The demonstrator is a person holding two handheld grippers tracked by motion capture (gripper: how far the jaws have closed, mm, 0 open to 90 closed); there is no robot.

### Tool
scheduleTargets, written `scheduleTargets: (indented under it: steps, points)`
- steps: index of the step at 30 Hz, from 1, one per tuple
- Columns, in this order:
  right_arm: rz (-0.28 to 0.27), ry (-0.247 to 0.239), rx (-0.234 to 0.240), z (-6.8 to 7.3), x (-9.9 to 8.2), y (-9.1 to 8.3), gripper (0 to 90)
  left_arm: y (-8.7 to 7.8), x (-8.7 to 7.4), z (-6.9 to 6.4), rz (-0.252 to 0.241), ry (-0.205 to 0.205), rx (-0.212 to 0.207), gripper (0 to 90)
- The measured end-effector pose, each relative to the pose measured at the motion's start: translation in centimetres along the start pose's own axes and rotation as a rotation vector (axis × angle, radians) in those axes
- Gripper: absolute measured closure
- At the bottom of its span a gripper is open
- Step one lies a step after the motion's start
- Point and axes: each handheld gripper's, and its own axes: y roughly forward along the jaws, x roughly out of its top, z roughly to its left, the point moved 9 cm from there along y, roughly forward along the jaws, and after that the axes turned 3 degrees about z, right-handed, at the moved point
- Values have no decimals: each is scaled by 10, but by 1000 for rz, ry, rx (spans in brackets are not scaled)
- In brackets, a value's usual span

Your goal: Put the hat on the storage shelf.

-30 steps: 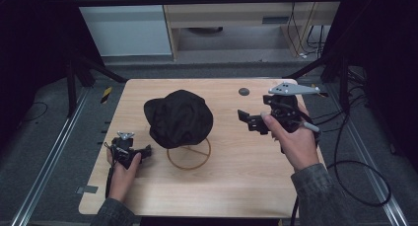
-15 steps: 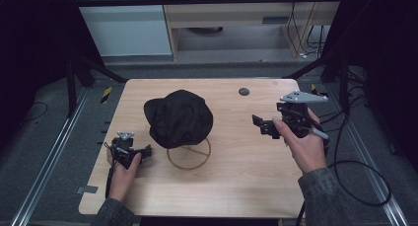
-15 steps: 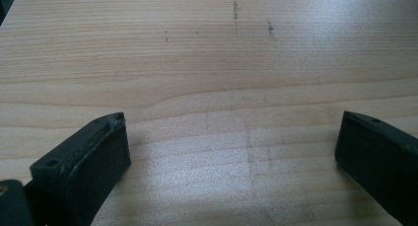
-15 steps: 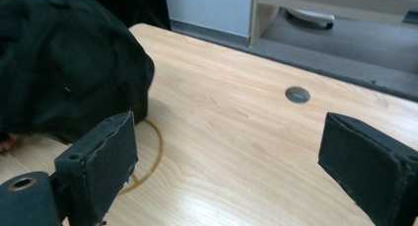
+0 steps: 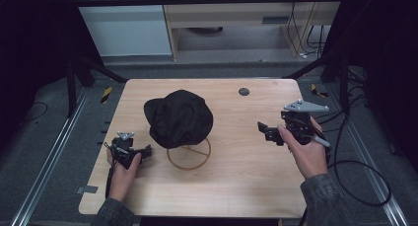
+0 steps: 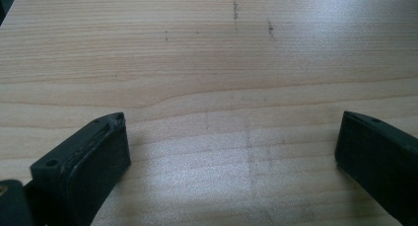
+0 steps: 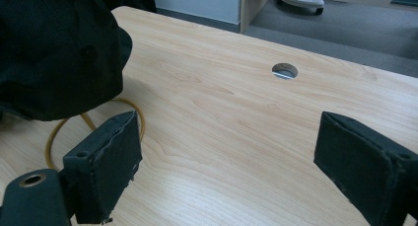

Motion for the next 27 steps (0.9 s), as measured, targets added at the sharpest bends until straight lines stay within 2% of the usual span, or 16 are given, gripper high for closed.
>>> scheduleTargets:
  steps: [13, 25, 27]
  points:
    - [48, 2, -7, -6, -28, 13, 110, 0, 0, 0, 0, 0, 0, 0]
    - [122, 13, 14, 3, -71, 40, 109, 0, 0, 0, 0, 0, 0, 0]
    - [126, 11, 15, 4, -74, 42, 109, 0, 0, 0, -1, -1, 1, 0]
